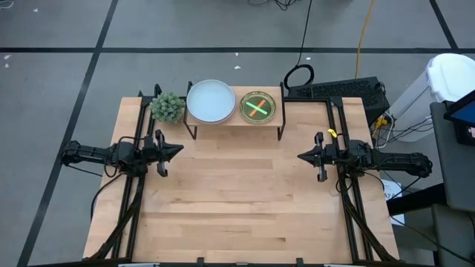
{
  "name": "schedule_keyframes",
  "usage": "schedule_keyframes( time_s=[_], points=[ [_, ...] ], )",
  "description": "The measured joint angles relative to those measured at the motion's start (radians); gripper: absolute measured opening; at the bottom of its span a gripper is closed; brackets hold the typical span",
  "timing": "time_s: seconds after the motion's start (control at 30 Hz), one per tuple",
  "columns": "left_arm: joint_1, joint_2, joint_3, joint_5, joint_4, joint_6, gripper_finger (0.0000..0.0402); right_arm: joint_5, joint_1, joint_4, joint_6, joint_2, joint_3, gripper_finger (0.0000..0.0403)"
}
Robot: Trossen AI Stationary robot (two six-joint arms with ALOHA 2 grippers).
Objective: Place and stack plates onto a shelf
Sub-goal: Return to Home Position
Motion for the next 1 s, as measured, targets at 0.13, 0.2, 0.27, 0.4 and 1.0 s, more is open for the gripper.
schedule_keyframes(
  time_s=[0.13, 0.2, 0.27, 0.4, 1.0],
  points=[
    [0.009, 0.000, 0.000, -0.001, -0.029, 0.067, 0.0008, 0.000, 0.000, 0.000, 0.000, 0.000, 0.000, 0.0000],
    [0.019, 0.000, 0.000, 0.000, -0.048, 0.094, 0.0008, 0.000, 0.000, -0.001, 0.000, 0.000, 0.000, 0.0000],
    [0.032, 0.000, 0.000, 0.000, -0.048, 0.125, 0.0008, 0.000, 0.000, -0.001, 0.000, 0.000, 0.000, 0.0000],
    [0.068, 0.000, 0.000, 0.001, -0.042, 0.155, 0.0008, 0.000, 0.000, -0.001, 0.000, 0.000, 0.000, 0.0000],
    [0.111, 0.000, 0.001, 0.222, -0.073, 0.057, 0.0008, 0.000, 0.000, -0.002, 0.000, 0.000, 0.000, 0.0000]
  ],
)
